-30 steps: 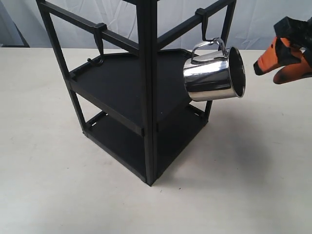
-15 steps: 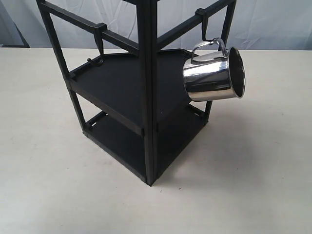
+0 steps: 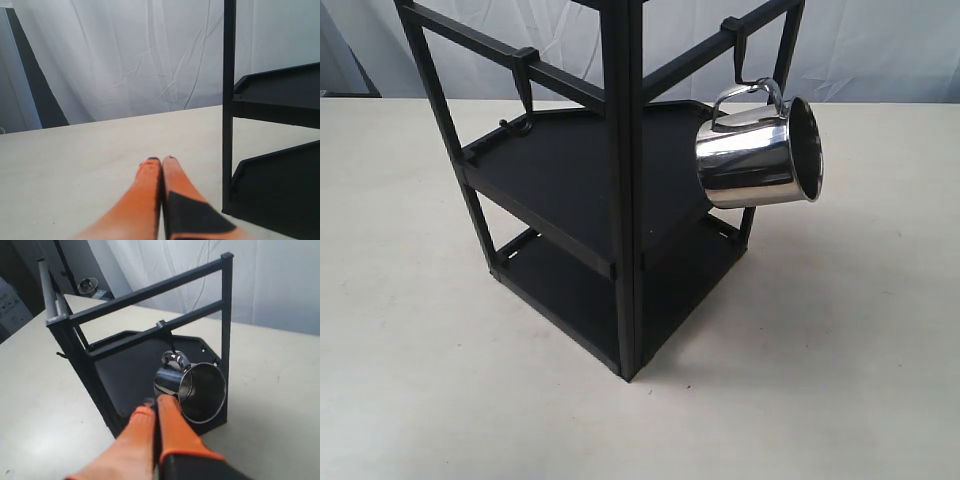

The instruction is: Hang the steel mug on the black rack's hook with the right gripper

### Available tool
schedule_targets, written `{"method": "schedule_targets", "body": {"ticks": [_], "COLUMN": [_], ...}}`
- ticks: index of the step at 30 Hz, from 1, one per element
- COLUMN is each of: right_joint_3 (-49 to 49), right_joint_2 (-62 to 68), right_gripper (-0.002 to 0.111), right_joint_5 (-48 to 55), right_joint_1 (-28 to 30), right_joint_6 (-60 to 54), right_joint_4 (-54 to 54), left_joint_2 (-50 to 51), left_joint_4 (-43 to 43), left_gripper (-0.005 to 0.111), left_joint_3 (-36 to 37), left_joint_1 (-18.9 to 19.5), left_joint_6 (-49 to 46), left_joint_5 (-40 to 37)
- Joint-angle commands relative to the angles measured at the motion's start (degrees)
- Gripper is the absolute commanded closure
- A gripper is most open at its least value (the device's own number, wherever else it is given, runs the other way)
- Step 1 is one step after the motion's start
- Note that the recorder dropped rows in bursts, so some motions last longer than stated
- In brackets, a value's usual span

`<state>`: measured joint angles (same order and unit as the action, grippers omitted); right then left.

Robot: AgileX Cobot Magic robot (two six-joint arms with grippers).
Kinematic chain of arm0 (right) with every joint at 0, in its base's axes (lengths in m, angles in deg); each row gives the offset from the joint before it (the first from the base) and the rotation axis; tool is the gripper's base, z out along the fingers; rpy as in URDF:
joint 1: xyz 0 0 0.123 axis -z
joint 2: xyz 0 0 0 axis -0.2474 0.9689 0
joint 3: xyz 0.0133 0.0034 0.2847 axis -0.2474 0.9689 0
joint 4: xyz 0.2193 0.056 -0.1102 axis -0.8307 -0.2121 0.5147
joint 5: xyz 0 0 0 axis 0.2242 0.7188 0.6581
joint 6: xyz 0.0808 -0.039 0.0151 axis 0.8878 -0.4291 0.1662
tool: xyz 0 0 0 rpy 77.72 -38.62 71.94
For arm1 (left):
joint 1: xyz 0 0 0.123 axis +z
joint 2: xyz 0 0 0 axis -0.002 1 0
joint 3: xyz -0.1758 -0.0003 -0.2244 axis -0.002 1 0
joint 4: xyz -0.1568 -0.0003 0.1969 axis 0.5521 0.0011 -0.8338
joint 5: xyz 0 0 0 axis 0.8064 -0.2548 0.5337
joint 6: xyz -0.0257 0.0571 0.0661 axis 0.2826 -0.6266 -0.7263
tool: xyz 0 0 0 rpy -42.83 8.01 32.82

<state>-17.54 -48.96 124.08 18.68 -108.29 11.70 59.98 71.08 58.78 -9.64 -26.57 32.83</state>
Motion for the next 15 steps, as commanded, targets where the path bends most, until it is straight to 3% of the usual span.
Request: {"method": "schedule_targets", "body": {"ticks": [1, 7, 11, 15], "right_joint_3": [8.68, 30.14, 44.59, 54.98], "right_joint_2": [-5.95, -16.31, -21.76, -25.59], "right_gripper": [0.109, 0.109, 0.109, 0.109], "right_joint_5": [-12.94, -28.98, -39.85, -49.4], "right_joint_1": [0.17, 0.28, 0.28, 0.15], "right_joint_6": [-7.55, -8.53, -17.01, -17.81], "right_joint_4": [-0.87, -0.58, 0.0, -3.04], "left_joint_2": [-0.27, -0.27, -0.27, -0.27], "left_joint_4": [-0.04, -0.04, -0.04, -0.04], "left_gripper": [0.105, 0.105, 0.105, 0.105], "left_joint_3": [0.02, 0.02, 0.02, 0.02], "left_joint_1": [-0.27, -0.27, -0.27, -0.27], "left_joint_6": [0.14, 0.14, 0.14, 0.14], "left_joint_5": [0.3, 0.3, 0.3, 0.3]}}
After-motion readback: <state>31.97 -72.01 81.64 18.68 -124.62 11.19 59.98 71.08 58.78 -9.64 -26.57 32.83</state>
